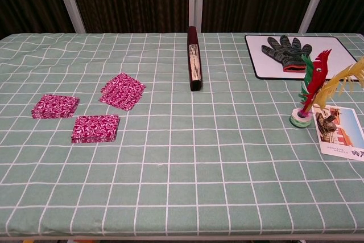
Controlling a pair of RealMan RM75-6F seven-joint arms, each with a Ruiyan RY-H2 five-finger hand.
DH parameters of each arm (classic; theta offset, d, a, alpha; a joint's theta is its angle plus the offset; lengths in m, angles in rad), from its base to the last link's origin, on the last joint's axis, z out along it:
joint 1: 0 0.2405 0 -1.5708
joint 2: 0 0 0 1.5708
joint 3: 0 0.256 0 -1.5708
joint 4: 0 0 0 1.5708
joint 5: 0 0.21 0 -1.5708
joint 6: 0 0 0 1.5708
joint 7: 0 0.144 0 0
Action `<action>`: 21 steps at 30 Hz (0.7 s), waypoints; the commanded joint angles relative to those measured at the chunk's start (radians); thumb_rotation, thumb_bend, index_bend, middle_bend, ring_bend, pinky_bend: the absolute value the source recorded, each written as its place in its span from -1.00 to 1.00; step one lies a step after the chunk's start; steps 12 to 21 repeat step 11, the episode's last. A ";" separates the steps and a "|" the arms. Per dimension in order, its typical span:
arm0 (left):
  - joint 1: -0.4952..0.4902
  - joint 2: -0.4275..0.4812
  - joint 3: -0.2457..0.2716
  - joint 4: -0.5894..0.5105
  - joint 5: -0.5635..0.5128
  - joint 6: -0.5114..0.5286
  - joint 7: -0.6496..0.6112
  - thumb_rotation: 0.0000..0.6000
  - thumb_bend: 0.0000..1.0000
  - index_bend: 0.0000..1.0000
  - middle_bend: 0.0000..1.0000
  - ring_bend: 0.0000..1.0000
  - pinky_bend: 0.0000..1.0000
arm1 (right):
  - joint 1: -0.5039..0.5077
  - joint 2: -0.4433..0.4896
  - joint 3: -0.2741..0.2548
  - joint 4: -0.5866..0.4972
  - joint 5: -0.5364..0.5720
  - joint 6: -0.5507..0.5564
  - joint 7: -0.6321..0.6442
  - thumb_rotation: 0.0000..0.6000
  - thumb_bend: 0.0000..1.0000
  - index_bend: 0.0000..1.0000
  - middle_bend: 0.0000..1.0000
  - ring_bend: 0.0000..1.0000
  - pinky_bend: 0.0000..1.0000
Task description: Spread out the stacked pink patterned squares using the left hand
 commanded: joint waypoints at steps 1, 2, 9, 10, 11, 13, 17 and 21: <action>0.045 -0.012 0.020 0.036 0.056 0.070 -0.028 1.00 -0.77 -0.73 -0.75 -0.97 -0.86 | 0.002 -0.009 0.000 0.009 0.004 -0.004 -0.010 1.00 -0.80 -1.00 -1.00 -1.00 -1.00; 0.055 -0.016 0.020 0.045 0.074 0.090 -0.030 1.00 -0.77 -0.73 -0.74 -0.98 -0.86 | 0.004 -0.013 -0.001 0.011 0.006 -0.007 -0.015 1.00 -0.80 -1.00 -1.00 -1.00 -1.00; 0.070 -0.023 0.021 0.054 0.150 0.119 -0.068 1.00 -0.77 -0.73 -0.74 -0.97 -0.86 | 0.000 -0.036 -0.004 0.029 -0.004 0.010 -0.038 1.00 -0.80 -1.00 -1.00 -1.00 -1.00; 0.068 -0.020 0.023 0.052 0.160 0.114 -0.074 1.00 -0.77 -0.73 -0.74 -0.97 -0.86 | -0.001 -0.038 -0.006 0.032 -0.005 0.012 -0.038 1.00 -0.80 -1.00 -1.00 -1.00 -1.00; 0.066 -0.014 0.028 0.050 0.171 0.105 -0.085 1.00 -0.77 -0.73 -0.74 -0.97 -0.86 | -0.002 -0.039 -0.008 0.036 -0.012 0.015 -0.036 1.00 -0.80 -1.00 -1.00 -1.00 -1.00; 0.066 -0.014 0.028 0.050 0.171 0.105 -0.085 1.00 -0.77 -0.73 -0.74 -0.97 -0.86 | -0.002 -0.039 -0.008 0.036 -0.012 0.015 -0.036 1.00 -0.80 -1.00 -1.00 -1.00 -1.00; 0.066 -0.014 0.028 0.050 0.171 0.105 -0.085 1.00 -0.77 -0.73 -0.74 -0.97 -0.86 | -0.002 -0.039 -0.008 0.036 -0.012 0.015 -0.036 1.00 -0.80 -1.00 -1.00 -1.00 -1.00; 0.066 -0.014 0.028 0.050 0.171 0.105 -0.085 1.00 -0.77 -0.73 -0.74 -0.97 -0.86 | -0.002 -0.039 -0.008 0.036 -0.012 0.015 -0.036 1.00 -0.80 -1.00 -1.00 -1.00 -1.00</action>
